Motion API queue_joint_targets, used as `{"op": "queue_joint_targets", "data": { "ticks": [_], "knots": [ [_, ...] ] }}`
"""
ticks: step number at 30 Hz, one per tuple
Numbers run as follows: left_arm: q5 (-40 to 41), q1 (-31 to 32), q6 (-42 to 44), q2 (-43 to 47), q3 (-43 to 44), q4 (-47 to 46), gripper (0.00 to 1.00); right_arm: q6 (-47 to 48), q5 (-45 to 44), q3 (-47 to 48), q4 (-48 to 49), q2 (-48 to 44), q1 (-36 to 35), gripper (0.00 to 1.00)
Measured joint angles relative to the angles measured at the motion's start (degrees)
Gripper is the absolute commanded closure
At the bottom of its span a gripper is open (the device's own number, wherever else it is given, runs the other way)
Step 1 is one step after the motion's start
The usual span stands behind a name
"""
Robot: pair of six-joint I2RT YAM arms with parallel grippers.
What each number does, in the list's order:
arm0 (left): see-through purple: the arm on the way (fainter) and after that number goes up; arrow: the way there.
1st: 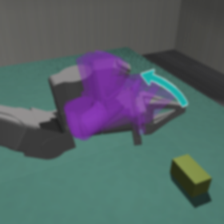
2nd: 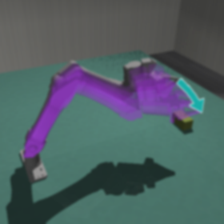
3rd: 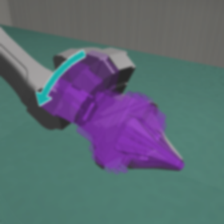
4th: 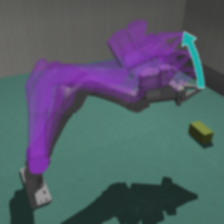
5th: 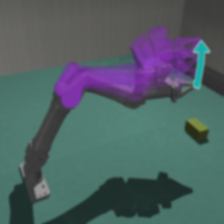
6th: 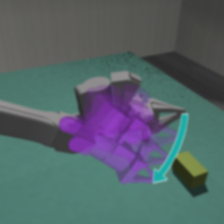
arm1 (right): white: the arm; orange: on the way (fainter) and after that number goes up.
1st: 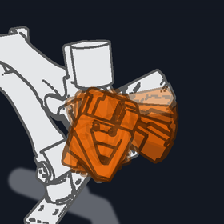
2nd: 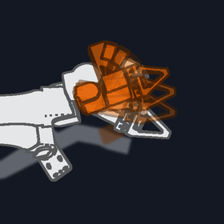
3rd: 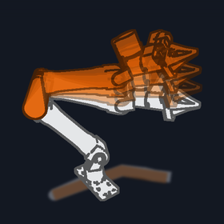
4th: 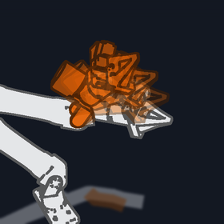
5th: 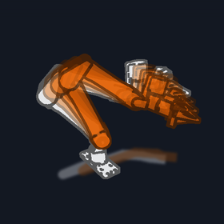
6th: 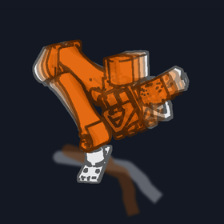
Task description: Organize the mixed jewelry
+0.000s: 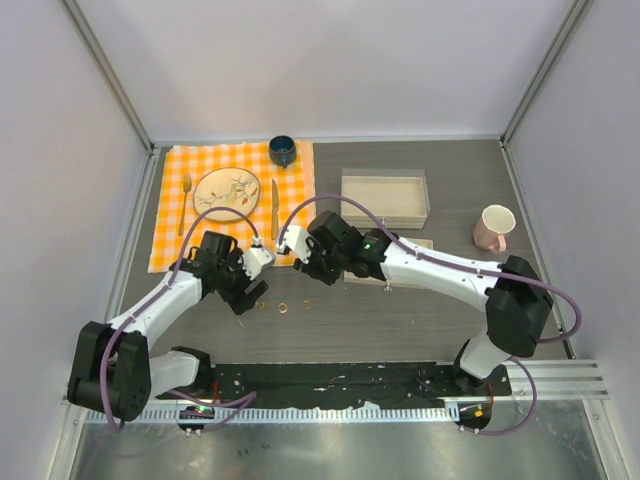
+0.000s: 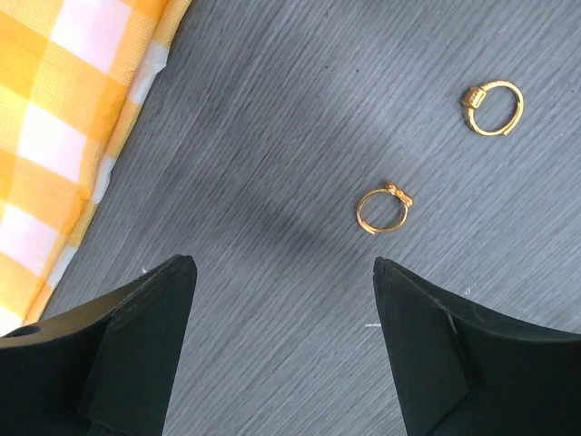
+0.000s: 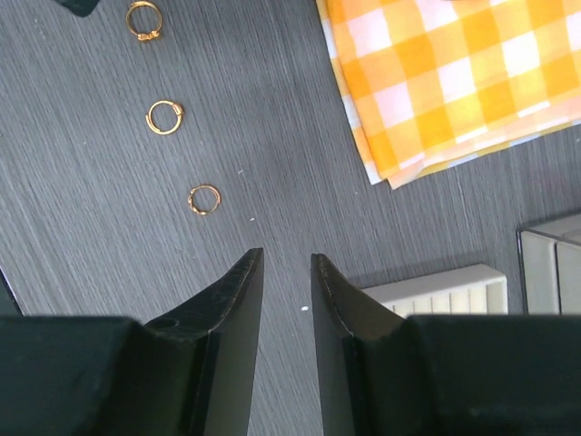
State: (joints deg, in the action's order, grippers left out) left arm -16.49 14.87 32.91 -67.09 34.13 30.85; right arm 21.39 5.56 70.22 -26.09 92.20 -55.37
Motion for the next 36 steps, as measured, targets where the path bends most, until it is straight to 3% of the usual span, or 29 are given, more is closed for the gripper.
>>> {"op": "queue_joint_targets", "data": {
  "ticks": [19, 36],
  "knots": [
    [0.9, 3.1, -3.8, -3.7, 0.2, -5.3, 0.25, 0.1, -2.7, -2.4, 0.8, -3.8, 1.7, 0.71],
    [2.8, 6.6, -4.2, -5.7, 0.2, -7.5, 0.38, 0.5, -3.2, -4.8, 0.9, -5.3, 2.3, 0.72]
  ]
}}
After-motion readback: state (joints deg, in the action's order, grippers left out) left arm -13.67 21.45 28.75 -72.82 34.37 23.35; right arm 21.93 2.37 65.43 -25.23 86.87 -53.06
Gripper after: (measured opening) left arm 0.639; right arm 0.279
